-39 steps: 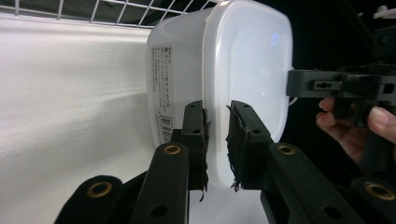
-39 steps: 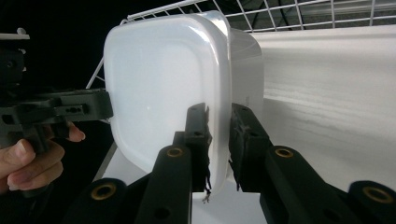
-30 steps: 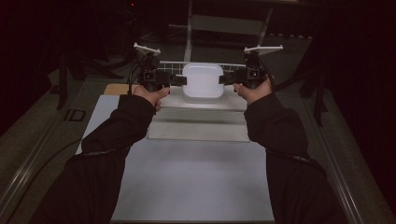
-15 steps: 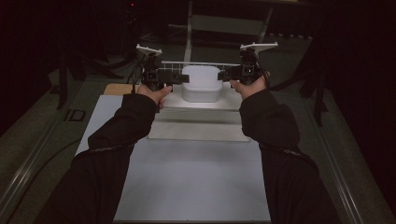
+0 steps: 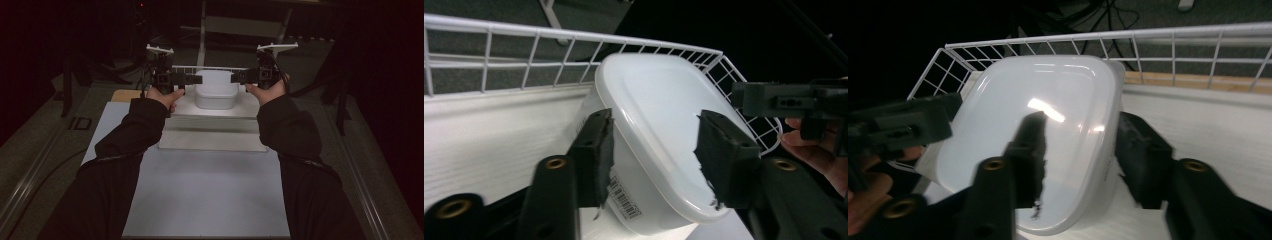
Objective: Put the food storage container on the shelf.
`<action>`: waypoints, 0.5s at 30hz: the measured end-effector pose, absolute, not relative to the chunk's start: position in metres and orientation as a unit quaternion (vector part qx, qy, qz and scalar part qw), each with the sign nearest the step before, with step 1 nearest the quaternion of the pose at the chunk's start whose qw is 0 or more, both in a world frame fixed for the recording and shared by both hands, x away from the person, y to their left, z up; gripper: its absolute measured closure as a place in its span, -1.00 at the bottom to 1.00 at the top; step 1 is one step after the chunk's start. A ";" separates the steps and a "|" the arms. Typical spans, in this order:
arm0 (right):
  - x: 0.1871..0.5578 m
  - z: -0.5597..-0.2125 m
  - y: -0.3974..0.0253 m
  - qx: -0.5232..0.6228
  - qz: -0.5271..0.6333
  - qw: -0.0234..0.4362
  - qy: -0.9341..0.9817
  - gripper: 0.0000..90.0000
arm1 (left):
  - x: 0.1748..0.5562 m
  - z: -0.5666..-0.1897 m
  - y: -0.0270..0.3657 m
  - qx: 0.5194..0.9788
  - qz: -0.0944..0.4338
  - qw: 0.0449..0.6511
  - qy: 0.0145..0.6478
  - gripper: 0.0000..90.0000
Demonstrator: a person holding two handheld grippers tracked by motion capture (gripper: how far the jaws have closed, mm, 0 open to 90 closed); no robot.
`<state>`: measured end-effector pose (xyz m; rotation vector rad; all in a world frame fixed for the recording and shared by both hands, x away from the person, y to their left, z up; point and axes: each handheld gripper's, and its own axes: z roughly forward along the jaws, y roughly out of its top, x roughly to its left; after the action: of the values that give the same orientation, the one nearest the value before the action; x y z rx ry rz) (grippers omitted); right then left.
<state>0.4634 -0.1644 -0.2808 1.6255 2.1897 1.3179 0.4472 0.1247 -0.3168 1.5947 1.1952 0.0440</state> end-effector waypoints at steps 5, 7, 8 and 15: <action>0.459 -0.277 -0.167 0.521 0.444 0.068 0.726 -0.04 | 0.442 -0.311 0.131 0.659 0.029 0.563 0.498 -0.12; 0.456 -0.276 -0.168 0.514 0.443 0.082 0.729 -0.10 | 0.439 -0.309 0.133 0.660 0.027 0.574 0.485 -0.16; 0.455 -0.275 -0.168 0.512 0.444 0.085 0.730 -0.14 | 0.437 -0.307 0.133 0.659 0.026 0.578 0.480 -0.21; 0.442 -0.273 -0.169 0.481 0.469 0.067 0.738 -0.49 | 0.417 -0.304 0.130 0.677 0.025 0.602 0.423 -0.65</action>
<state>0.4417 -0.1688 -0.2730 1.4491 2.2257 1.4131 0.4175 0.1299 -0.3037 1.5681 0.9808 0.0583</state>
